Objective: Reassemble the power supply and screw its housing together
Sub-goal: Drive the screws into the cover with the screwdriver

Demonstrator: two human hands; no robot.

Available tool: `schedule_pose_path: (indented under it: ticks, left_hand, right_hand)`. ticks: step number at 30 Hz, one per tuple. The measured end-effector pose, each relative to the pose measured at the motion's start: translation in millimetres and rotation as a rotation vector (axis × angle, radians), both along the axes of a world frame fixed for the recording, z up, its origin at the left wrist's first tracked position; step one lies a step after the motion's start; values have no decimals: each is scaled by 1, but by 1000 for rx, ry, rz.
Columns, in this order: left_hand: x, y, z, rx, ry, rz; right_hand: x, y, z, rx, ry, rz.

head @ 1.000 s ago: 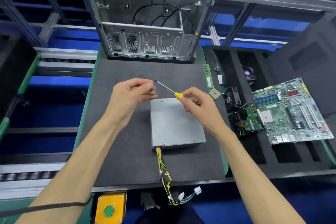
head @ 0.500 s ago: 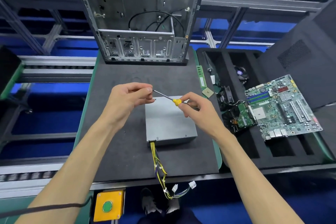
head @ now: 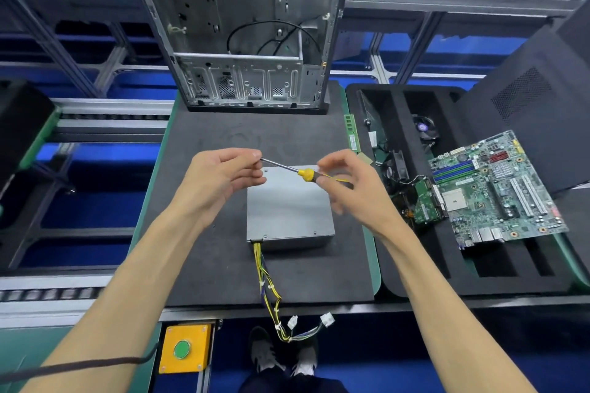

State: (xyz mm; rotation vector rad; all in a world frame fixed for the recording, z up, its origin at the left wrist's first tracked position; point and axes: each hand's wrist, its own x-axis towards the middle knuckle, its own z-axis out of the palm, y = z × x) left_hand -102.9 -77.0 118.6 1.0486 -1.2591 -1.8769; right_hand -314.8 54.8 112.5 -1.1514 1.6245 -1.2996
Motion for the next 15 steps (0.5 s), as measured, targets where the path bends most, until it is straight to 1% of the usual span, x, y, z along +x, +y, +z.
schedule_pose_path:
  ticks: [2, 4, 6, 8, 10, 13, 14, 15]
  left_hand:
    - [-2, 3, 1, 7, 8, 48]
    - [-6, 9, 0, 27, 21, 44]
    - [-12, 18, -3, 47, 48, 37]
    - [-17, 26, -7, 57, 73, 66]
    - [-21, 31, -11, 54, 79, 97]
    - [-18, 35, -16, 54, 77, 53]
    - [-14, 37, -19, 38, 47, 22]
    - [-9, 38, -23, 2, -22, 4]
  right_hand:
    - [-1, -1, 2, -76, -232, -75]
    - [1, -4, 5, -176, -496, -145]
    - [5, -9, 5, -234, -682, -197]
    - [11, -13, 0, -238, -787, -234]
    - [15, -15, -8, -226, -849, -274]
    - [18, -14, -19, -190, -931, -328]
    - [17, -14, -23, -176, -967, -348]
    - [16, -13, -25, -168, -1001, -365]
